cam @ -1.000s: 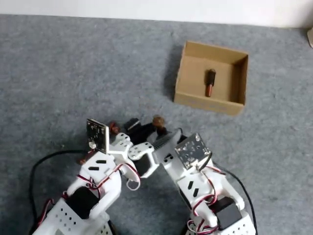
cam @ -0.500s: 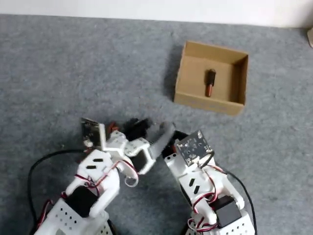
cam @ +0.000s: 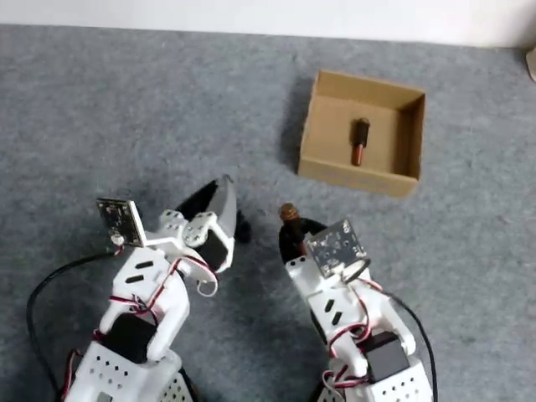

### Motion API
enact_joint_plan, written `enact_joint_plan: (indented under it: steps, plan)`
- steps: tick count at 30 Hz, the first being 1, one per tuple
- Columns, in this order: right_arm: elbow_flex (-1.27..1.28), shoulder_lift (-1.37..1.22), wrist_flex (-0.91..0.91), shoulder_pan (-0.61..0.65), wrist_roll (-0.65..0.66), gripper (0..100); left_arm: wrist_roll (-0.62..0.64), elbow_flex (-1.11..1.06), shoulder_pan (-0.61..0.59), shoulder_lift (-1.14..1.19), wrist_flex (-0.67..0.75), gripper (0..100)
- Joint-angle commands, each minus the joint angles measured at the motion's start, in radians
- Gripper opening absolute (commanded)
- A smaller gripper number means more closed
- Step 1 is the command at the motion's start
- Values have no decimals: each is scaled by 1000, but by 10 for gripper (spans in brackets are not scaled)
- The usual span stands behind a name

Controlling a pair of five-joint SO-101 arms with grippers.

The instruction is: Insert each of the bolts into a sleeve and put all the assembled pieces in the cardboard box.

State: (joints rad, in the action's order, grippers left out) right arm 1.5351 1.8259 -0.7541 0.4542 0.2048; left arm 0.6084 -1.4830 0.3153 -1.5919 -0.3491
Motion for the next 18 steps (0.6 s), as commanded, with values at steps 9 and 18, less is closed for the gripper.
enact_joint_plan:
  steps: [9, 18]
  plan:
    - [-157, -104, 51, -225, 17, 5, -14, -107, -185, -4, 218, 7]
    - [-886, -1041, 50, -372, 44, 5, -14, -134, -182, -4, 249, 7]
